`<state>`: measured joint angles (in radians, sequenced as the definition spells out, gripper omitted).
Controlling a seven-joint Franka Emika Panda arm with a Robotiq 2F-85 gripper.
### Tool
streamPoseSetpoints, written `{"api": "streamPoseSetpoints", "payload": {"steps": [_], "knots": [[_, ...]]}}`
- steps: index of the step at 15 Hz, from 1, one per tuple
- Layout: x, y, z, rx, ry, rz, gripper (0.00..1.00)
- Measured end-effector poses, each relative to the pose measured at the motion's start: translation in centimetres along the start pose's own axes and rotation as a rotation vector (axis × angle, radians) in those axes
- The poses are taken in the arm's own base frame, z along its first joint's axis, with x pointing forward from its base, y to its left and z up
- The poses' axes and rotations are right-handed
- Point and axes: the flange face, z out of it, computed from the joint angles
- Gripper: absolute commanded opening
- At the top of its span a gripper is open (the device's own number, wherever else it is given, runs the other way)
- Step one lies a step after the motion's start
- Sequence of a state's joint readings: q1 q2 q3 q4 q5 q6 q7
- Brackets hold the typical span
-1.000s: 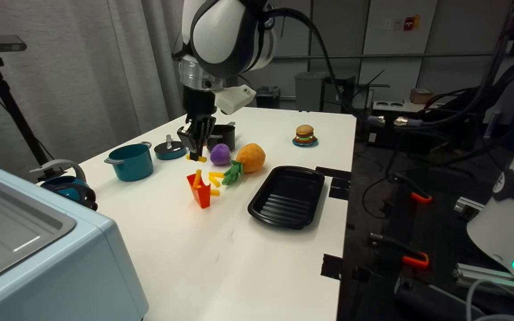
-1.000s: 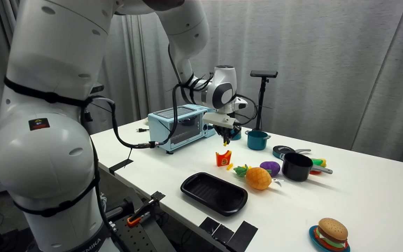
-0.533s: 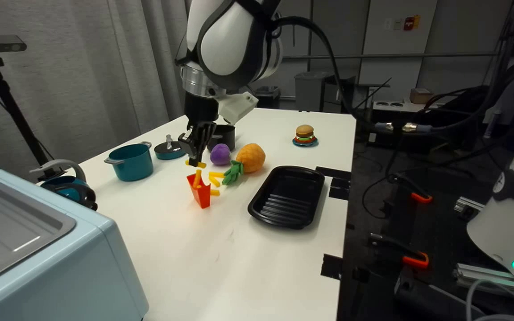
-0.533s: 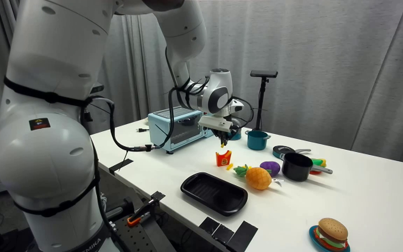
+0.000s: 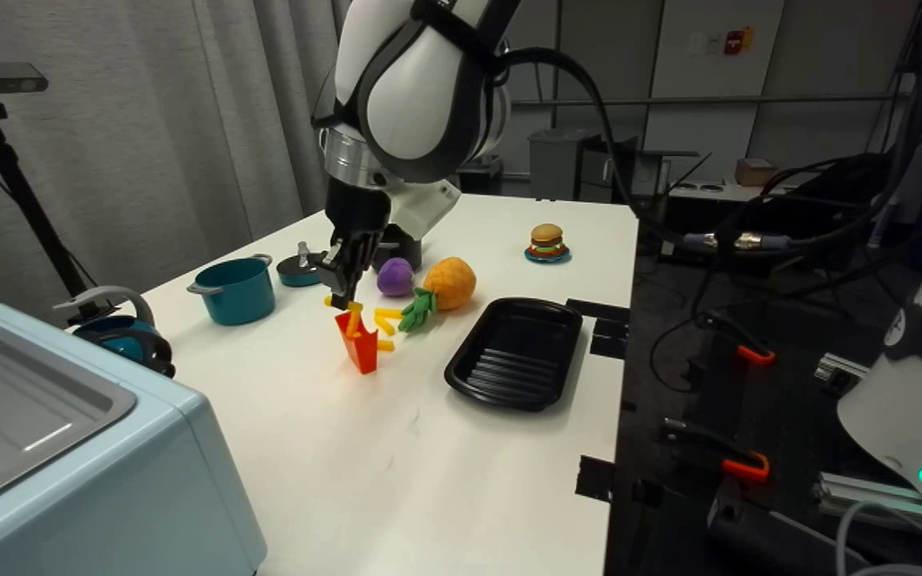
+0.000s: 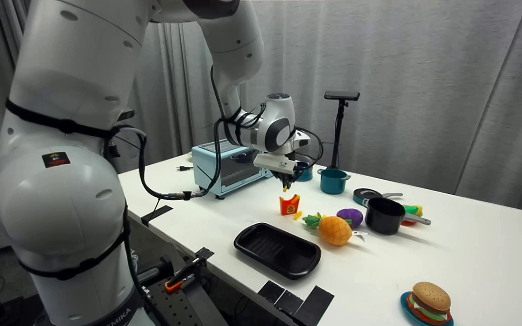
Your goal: Pick up one potato chip from the table and place it inside the red pack
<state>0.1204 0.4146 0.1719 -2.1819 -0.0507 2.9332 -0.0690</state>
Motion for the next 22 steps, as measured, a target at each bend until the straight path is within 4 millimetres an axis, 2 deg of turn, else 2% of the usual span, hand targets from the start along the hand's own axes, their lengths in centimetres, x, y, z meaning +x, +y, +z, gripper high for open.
{"api": "streamPoseSetpoints", "payload": {"steps": [8, 14, 15, 17, 22], "knots": [[-1.0, 1.4, 2.1, -0.042, 0.009, -0.017, 0.03], [-1.1, 0.1, 2.7, -0.044, 0.004, -0.022, 0.03], [-1.1, -0.1, 2.7, -0.044, 0.004, -0.022, 0.38], [-1.1, -0.4, 2.7, -0.046, 0.003, -0.022, 0.46], [-1.2, 0.2, 2.9, -0.057, 0.0, -0.015, 0.84]]}}
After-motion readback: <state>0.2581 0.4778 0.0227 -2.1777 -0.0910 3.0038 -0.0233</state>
